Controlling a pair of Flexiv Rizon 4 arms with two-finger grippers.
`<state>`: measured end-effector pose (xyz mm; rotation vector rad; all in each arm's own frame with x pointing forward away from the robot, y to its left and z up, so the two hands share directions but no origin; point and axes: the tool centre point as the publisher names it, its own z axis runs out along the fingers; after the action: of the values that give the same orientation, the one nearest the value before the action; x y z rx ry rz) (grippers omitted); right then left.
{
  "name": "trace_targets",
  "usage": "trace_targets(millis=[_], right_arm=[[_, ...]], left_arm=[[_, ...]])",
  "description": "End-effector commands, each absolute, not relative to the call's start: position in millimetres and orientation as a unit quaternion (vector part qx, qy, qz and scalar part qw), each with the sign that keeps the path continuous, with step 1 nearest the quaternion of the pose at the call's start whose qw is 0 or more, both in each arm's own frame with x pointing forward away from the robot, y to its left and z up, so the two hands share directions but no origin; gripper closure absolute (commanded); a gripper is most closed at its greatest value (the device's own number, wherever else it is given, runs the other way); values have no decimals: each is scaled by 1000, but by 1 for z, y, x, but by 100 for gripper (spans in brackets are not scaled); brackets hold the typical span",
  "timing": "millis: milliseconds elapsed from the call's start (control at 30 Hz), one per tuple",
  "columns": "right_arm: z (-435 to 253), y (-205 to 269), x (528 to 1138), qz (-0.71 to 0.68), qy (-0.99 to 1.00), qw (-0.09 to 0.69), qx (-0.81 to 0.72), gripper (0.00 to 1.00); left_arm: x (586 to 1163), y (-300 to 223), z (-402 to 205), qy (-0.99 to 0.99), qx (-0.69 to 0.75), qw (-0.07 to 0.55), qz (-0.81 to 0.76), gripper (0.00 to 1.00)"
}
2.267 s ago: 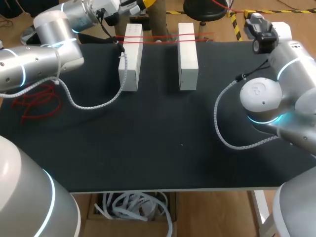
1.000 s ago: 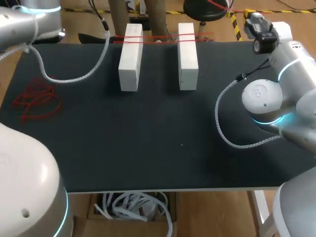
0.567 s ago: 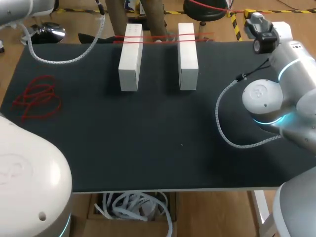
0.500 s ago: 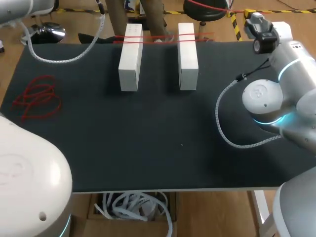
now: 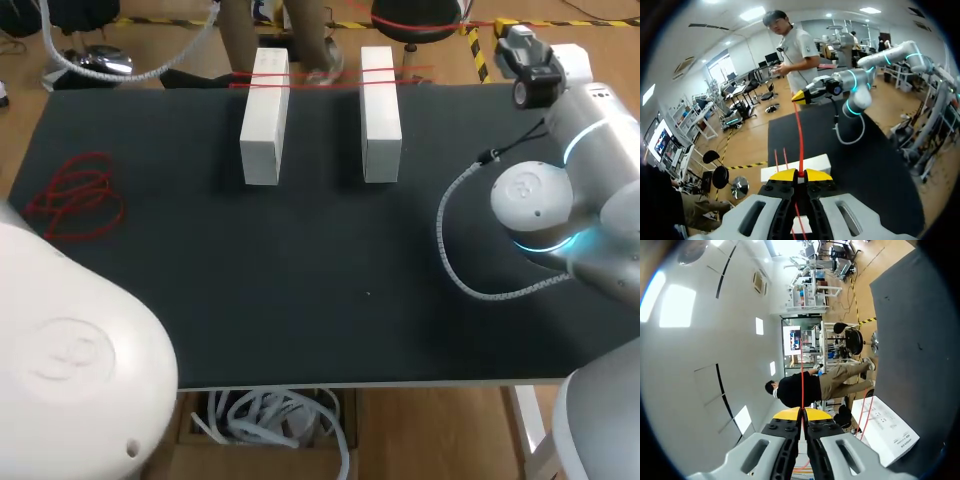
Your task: Grab the tape and strap the tape.
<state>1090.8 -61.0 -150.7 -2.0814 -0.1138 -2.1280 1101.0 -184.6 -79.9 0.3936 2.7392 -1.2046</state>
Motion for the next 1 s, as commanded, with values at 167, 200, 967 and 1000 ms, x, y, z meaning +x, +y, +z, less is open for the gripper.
trace_targets(millis=[167,200,967,1000], right_arm=[[-151,-62,1092,-713,-40,82,-695,100],[-151,-62,1092,-713,-40,82,-695,100],[-151,-62,1092,-713,-40,82,-695,100],[-151,-62,1092,-713,-40,82,-695,100]], left_arm=[[1104,-188,-79,941,116,44,-315,100],[1103,-189,-79,943,116,45,-309,100],[1105,-197,-73,953,111,63,-276,100],[1105,-197,-72,953,117,67,-273,100]])
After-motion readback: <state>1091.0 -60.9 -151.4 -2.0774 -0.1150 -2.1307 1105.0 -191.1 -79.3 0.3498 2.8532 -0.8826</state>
